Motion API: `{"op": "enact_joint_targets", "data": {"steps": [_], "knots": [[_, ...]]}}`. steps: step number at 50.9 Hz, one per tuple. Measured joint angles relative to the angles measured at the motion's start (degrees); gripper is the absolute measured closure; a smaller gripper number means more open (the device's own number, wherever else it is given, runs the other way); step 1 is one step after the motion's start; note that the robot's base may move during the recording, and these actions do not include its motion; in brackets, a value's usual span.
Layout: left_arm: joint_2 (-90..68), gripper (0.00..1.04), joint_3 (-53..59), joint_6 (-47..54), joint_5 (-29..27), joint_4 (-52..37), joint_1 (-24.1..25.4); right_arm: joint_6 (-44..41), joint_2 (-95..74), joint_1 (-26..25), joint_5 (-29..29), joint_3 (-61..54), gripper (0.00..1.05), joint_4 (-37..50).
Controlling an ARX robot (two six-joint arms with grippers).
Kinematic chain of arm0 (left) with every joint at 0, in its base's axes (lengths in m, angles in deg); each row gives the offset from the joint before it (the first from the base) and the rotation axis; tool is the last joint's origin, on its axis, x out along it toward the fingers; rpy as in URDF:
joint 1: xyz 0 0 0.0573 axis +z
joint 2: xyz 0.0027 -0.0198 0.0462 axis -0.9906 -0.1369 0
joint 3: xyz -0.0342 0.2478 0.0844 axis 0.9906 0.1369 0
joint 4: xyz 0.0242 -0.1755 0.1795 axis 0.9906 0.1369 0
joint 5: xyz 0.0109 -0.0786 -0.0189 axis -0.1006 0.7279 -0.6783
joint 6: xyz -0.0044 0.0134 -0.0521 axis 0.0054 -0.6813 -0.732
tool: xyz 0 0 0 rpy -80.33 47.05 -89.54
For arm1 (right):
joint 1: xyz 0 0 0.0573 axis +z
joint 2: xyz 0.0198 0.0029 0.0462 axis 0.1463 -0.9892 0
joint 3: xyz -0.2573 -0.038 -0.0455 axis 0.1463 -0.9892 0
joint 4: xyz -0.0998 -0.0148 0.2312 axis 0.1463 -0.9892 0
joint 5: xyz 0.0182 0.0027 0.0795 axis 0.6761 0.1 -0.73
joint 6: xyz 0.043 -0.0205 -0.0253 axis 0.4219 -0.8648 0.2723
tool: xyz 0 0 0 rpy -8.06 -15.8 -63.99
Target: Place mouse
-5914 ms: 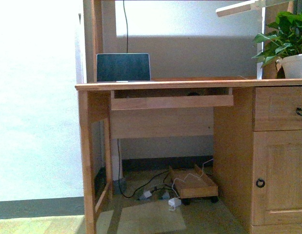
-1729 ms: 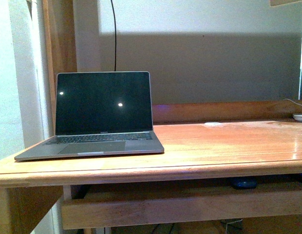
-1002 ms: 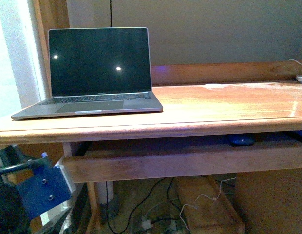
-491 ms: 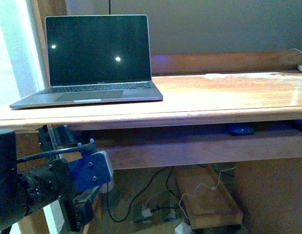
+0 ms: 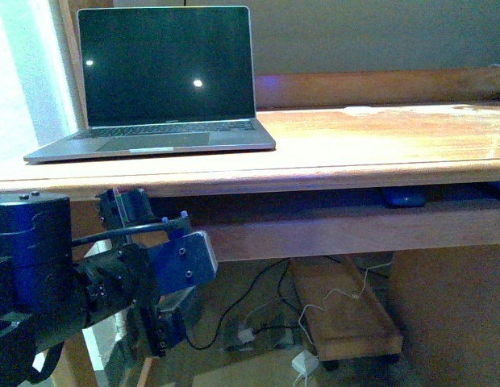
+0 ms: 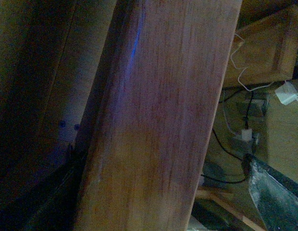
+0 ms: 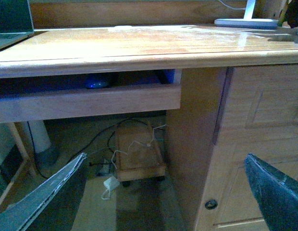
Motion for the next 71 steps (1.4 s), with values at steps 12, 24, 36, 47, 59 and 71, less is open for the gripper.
{"op": "enact_joint_targets", "data": {"steps": [12, 24, 36, 47, 59, 71], "knots": [[10.4, 0.08, 1.29, -6.67, -1.9, 25.94, -1.62, 0.0, 0.0, 0.0, 0.0, 0.0, 0.07, 0.0], [23.78, 0.08, 9.53, -22.6, 4.66, 38.18, -4.31, 0.0, 0.0, 0.0, 0.0, 0.0, 0.07, 0.0], [33.07, 0.08, 14.21, -38.93, 9.62, 43.12, -8.28, 0.0, 0.0, 0.0, 0.0, 0.0, 0.07, -0.02], [42.69, 0.08, 17.88, -62.66, 6.84, 40.54, -10.38, 0.0, 0.0, 0.0, 0.0, 0.0, 0.07, -0.02], [53.68, 0.08, 21.38, -74.12, -7.56, 34.71, -5.99, 0.0, 0.0, 0.0, -0.02, 0.0, 0.07, 0.0], [73.31, 0.12, 33.44, -78.01, -23.58, 37.83, -6.25, 0.0, 0.0, 0.0, 0.0, 0.0, 0.07, -0.02]]}}
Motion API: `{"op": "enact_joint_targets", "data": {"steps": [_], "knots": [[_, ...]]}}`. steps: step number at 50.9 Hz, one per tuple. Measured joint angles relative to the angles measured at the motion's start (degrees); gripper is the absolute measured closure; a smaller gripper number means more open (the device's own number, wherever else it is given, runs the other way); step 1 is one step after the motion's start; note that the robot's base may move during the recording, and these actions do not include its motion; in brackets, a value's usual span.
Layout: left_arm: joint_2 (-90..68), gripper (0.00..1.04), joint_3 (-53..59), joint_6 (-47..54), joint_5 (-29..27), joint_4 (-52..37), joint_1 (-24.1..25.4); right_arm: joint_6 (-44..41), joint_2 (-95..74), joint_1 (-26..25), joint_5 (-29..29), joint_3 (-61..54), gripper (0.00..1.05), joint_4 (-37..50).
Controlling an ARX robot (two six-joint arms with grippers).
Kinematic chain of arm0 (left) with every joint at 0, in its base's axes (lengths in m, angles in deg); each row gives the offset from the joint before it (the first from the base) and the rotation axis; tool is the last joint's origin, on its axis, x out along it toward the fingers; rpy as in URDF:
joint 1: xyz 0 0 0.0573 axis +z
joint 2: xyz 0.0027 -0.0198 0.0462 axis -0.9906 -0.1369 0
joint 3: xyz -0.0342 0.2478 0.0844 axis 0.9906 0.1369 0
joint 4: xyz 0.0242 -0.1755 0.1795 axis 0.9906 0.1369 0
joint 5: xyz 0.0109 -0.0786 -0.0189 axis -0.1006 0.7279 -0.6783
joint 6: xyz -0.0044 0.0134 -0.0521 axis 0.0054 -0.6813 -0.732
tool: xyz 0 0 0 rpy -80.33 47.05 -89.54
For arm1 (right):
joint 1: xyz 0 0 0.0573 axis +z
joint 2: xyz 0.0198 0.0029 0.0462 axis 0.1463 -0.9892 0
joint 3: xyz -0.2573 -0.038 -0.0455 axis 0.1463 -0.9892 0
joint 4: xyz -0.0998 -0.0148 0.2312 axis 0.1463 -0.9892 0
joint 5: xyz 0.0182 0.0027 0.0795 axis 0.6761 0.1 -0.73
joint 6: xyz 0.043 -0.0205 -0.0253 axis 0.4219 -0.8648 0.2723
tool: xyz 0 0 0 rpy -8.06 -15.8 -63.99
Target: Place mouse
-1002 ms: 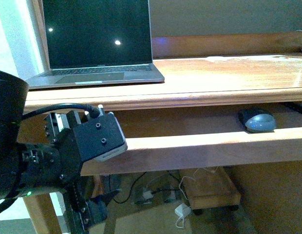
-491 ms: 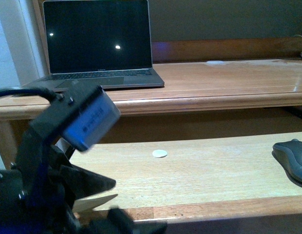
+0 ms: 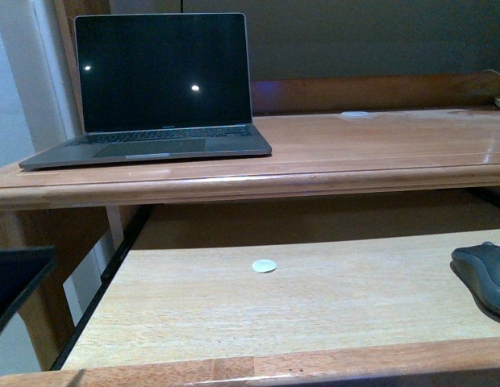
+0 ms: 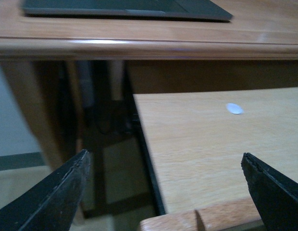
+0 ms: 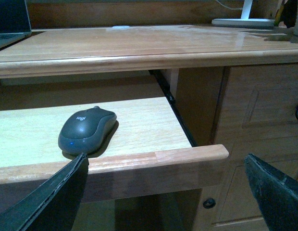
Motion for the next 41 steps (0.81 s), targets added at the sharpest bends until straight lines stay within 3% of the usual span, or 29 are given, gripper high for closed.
{"op": "enact_joint_targets", "data": {"steps": [1, 3, 5, 12, 16, 20, 26, 28, 29, 32, 34, 41], "knots": [[0.52, 0.12, 0.52, 0.2, -1.05, -0.72, -0.2, 0.0, 0.0, 0.0, 0.0, 0.0, 0.07, 0.02], [6.47, 0.22, 5.29, 2.56, -8.81, -5.33, -0.74, 0.0, 0.0, 0.0, 0.0, 0.0, 0.07, 0.0], [9.79, 0.27, 6.99, 3.41, -11.17, -4.92, -0.55, 0.0, 0.0, 0.0, -0.02, 0.0, 0.07, 0.02], [27.47, 0.48, 12.22, 5.33, -14.05, 7.85, 0.24, 0.0, 0.0, 0.0, 0.0, 0.0, 0.07, 0.0], [37.81, 0.63, 13.51, 5.88, -11.47, 15.61, 1.49, 0.0, 0.0, 0.0, 0.0, 0.0, 0.07, 0.02], [41.88, 0.74, 13.73, 6.01, -8.55, 16.87, 4.55, 0.0, 0.0, 0.0, 0.02, 0.0, 0.07, 0.02], [44.78, 1.02, 15.89, 6.16, -3.63, 17.46, 9.81, 0.0, 0.0, 0.0, 0.0, 0.0, 0.07, 0.02], [45.16, 1.02, 16.15, 6.34, -1.84, 17.68, 11.21, 0.28, -0.28, -0.5, -1.55, 0.11, 0.07, -0.33], [45.64, 1.02, 16.26, 6.36, 2.14, 18.1, 13.9, 1.03, -1.05, -1.73, -6.93, 0.35, 0.07, -1.68], [47.19, 1.02, 17.22, 6.43, 5.25, 18.1, 18.38, 2.08, -2.62, -1.18, -12.66, 0.68, 0.07, -2.19], [48.02, 1.02, 18.18, 6.4, 5.27, 18.12, 19.52, 2.49, -3.85, 1.2, -10.49, 0.98, 0.07, -1.64], [48.26, 1.02, 18.56, 6.43, 5.99, 18.14, 19.87, 2.47, -18.58, 11.45, 1.51, 5.25, 0.07, 14.29]]}}
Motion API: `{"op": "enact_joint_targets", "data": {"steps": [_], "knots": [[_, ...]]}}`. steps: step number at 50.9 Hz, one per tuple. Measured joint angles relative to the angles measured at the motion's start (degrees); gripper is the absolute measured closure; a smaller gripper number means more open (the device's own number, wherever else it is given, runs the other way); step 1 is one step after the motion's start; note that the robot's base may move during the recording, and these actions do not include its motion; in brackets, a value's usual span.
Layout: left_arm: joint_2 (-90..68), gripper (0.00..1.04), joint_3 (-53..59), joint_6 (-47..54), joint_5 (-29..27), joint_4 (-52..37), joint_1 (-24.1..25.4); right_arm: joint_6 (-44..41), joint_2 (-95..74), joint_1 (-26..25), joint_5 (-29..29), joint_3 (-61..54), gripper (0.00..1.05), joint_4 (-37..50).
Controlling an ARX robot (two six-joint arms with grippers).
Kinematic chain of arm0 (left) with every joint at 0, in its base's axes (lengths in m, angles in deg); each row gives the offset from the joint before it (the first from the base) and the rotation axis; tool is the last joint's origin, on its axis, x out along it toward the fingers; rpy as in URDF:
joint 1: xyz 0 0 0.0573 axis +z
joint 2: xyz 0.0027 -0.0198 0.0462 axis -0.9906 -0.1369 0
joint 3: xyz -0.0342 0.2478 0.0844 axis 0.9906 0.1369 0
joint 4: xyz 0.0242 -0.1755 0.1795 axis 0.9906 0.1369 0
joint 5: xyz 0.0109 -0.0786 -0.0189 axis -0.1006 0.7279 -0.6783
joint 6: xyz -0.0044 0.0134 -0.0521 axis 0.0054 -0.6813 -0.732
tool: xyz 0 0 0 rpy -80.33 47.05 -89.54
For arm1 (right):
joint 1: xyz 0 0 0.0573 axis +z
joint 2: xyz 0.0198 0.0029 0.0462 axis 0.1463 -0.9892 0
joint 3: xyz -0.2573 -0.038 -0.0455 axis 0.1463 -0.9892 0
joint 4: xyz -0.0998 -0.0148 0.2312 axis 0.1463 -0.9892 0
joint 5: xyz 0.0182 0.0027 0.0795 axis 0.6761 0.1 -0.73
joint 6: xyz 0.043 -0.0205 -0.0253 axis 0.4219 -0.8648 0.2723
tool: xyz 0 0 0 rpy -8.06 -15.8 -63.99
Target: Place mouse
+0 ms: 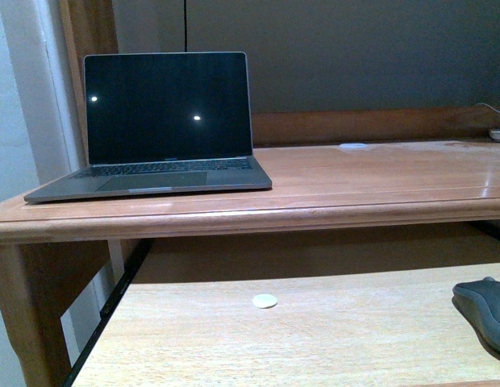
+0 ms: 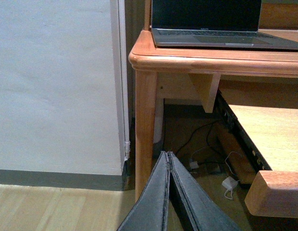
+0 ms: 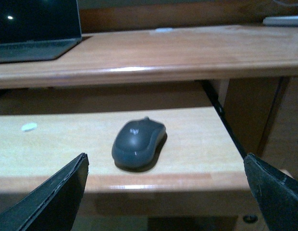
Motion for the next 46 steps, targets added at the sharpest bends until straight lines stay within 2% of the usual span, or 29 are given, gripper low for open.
{"op": "enact_joint_targets", "data": {"steps": [8, 17, 26, 28, 32, 33, 46], "knots": [[0.0, 1.02, 0.0, 0.0, 0.0, 0.0, 0.02, -2.03, -12.63, 9.53, 7.52, 4.15, 0.07, 9.73], [0.0, 1.02, 0.0, 0.0, -0.02, 0.0, 0.02, -5.77, -24.35, 17.75, 12.07, 8.13, 0.07, 14.58], [0.0, 1.01, 0.0, -0.04, 0.0, 0.0, 0.02, -9.35, -37.2, 20.22, 14.19, 12.87, 0.07, 14.56], [0.0, 0.95, 0.0, -0.02, -0.02, 0.0, 0.02, -9.77, -39.87, 20.09, 14.75, 14.27, 0.07, 14.03], [0.0, 0.77, 0.0, -0.02, 0.0, 0.0, 0.02, -9.77, -44.92, 19.5, 15.85, 17.79, 0.07, 11.76], [0.0, 0.76, 0.0, 0.0, 0.0, 0.0, 0.02, -9.77, -45.35, 19.39, 15.91, 18.18, 0.07, 11.47], [0.0, 0.2, 0.0, 0.0, 0.0, 0.0, 0.02, -7.65, -57.0, 16.09, 18.93, 27.17, 0.07, 4.11]]}}
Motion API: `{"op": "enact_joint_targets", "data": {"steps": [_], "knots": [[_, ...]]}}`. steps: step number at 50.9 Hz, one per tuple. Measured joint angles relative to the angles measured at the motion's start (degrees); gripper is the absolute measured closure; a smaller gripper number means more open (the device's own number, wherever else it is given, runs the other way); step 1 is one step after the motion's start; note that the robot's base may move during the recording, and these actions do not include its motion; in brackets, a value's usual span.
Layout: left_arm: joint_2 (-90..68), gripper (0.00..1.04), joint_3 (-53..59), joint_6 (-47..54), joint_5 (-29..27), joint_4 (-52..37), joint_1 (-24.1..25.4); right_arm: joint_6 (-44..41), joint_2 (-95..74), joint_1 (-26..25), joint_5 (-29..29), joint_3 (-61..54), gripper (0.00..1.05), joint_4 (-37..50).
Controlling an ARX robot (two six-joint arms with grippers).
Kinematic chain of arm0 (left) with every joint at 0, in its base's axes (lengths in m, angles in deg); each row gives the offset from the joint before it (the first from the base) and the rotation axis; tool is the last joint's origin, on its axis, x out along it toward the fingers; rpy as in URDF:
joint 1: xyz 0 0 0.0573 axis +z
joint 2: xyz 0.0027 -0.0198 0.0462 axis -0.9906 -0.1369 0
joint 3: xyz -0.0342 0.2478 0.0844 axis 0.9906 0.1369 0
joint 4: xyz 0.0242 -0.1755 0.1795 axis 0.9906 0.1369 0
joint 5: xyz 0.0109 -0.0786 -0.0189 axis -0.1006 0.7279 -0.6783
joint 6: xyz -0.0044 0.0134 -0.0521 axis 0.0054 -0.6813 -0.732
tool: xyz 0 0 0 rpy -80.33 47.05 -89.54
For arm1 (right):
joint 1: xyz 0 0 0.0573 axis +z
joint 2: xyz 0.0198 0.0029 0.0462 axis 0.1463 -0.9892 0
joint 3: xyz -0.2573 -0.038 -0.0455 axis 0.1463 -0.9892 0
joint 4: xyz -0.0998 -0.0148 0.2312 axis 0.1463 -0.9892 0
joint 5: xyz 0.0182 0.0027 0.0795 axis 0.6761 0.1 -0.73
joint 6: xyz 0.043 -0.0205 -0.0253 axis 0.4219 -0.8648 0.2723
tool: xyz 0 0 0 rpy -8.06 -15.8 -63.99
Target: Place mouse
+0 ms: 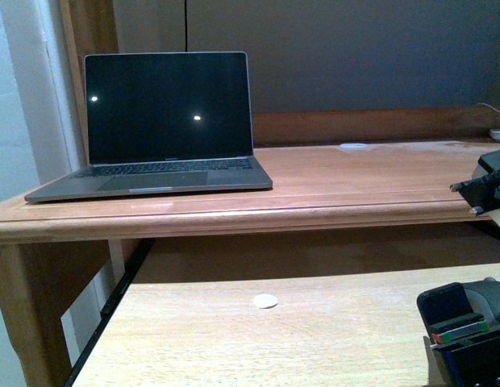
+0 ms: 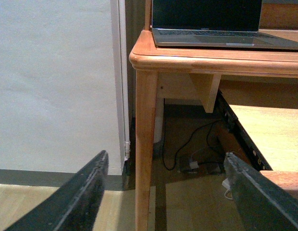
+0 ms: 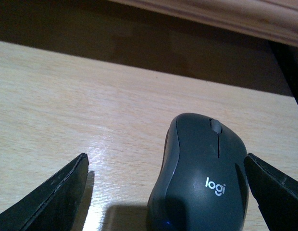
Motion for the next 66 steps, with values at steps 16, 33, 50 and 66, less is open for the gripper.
{"op": "enact_joint_targets", "data": {"steps": [16, 33, 50, 66], "knots": [[0.0, 0.08, 0.0, 0.09, 0.0, 0.0, 0.0, 3.43, -7.39, -3.8, 1.53, 6.4, 0.07, -6.05], [0.0, 0.08, 0.0, 0.09, 0.0, 0.0, 0.0, 8.37, -9.77, -6.54, -1.64, 10.64, 0.18, -11.76], [0.0, 0.08, 0.0, 0.09, 0.0, 0.0, 0.0, 10.29, -0.92, -7.34, -2.71, 10.49, 0.47, -16.59], [0.0, 0.08, 0.0, 0.09, 0.0, 0.0, 0.0, 10.23, -5.77, -0.48, 0.83, 29.57, 0.47, -18.51]]}}
